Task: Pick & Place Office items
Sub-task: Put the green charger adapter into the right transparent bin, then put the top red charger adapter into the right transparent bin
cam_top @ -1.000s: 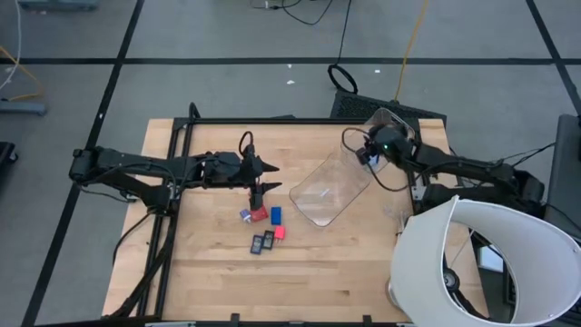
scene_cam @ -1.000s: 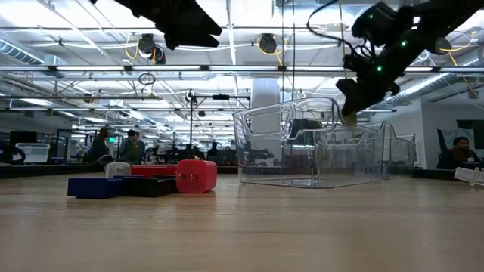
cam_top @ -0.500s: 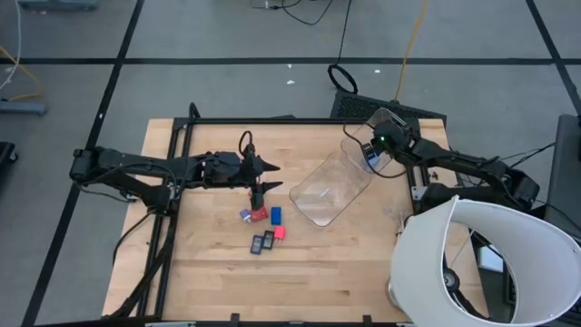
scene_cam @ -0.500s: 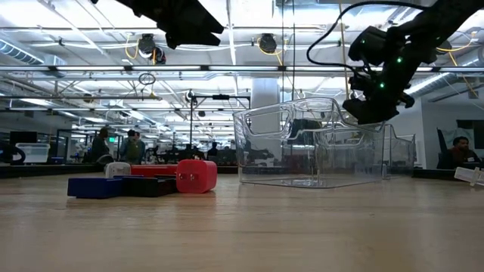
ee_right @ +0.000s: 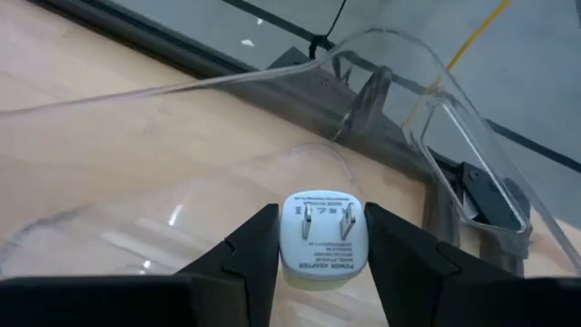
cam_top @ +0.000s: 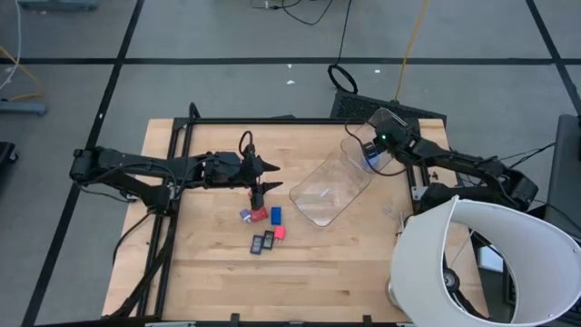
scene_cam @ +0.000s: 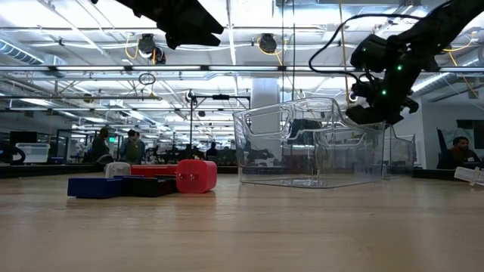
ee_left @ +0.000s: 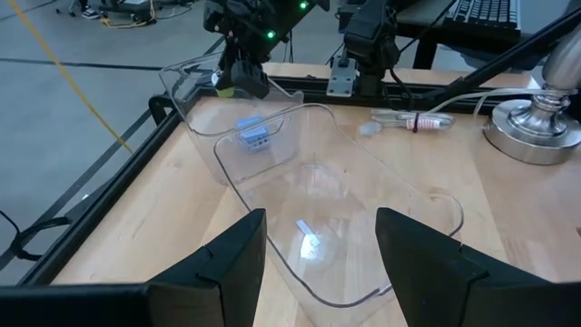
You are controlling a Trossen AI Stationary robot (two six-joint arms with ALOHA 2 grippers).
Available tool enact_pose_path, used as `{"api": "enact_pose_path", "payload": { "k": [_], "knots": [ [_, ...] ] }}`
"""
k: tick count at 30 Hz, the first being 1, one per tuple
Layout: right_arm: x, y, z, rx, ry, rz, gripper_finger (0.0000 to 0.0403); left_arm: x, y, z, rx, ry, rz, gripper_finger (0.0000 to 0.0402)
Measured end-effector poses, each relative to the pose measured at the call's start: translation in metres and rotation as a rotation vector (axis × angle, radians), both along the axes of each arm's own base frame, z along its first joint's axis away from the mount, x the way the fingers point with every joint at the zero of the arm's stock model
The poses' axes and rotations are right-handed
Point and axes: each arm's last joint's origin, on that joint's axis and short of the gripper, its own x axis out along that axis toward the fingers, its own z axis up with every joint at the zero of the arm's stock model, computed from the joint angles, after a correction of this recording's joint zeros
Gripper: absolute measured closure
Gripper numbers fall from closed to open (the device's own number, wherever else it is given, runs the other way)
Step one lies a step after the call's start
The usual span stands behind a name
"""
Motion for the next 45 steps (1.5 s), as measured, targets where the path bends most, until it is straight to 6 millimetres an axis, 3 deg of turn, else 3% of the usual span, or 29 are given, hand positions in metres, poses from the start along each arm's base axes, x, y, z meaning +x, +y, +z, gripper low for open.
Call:
{"api": "enact_pose_path", "payload": {
  "k": [21,29,36,45],
  "knots": [
    [-0.001,-0.003,-0.003,-0.039,-0.046,-0.019,0.0204,0.000,0.000,-0.001,0.000,0.002,0.000,0.0190],
    [0.006,-0.005,0.003,-0.090,-0.114,0.015,0.0203,-0.001,0.000,-0.008,-0.062,-0.016,0.024,0.0190],
    [0.023,-0.002,0.014,-0.090,-0.296,0.273,0.0206,-0.001,0.000,-0.008,-0.132,-0.031,0.051,0.0190],
    [0.046,0.016,0.027,-0.128,-0.440,0.584,0.0206,-0.002,0.000,-0.010,-0.200,-0.010,0.065,0.0190]
  ]
}}
